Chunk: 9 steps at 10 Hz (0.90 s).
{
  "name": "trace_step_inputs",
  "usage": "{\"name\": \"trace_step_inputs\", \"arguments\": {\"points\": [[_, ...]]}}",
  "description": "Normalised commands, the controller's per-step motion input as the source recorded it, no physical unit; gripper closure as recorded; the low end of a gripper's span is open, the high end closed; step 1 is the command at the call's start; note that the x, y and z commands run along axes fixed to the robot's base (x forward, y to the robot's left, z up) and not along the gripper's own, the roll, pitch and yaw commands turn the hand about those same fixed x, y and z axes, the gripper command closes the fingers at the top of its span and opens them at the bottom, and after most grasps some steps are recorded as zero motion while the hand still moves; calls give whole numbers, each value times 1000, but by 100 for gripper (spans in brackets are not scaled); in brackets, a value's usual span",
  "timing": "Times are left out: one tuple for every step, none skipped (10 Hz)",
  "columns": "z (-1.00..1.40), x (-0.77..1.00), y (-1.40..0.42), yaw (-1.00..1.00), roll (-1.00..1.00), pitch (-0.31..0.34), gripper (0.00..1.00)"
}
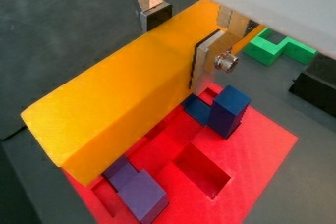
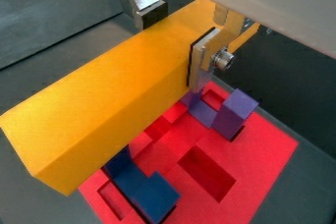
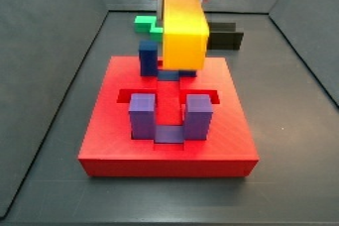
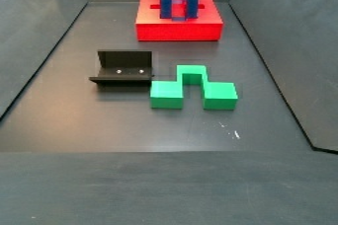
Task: Pick up the yellow object. Move up. Move to above the board. Insert the yellow object.
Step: Insert the yellow object.
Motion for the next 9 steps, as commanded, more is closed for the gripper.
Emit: {"name": "trace_step_inputs", "arguments": {"points": [[-337,83,-31,0,337,36,100],[-263,0,-43,11,240,13,100],[-263,0,-6,60,169,3,100],[-303,0,-3,80,107,0,100],[-380,0,-37,60,49,0,100],[-346,0,-100,34,6,0,100],[-309,0,-100,17,0,0,100],[-243,0,-126,0,-41,0,100],[-134,26,-123,-26,0,0,100]]}}
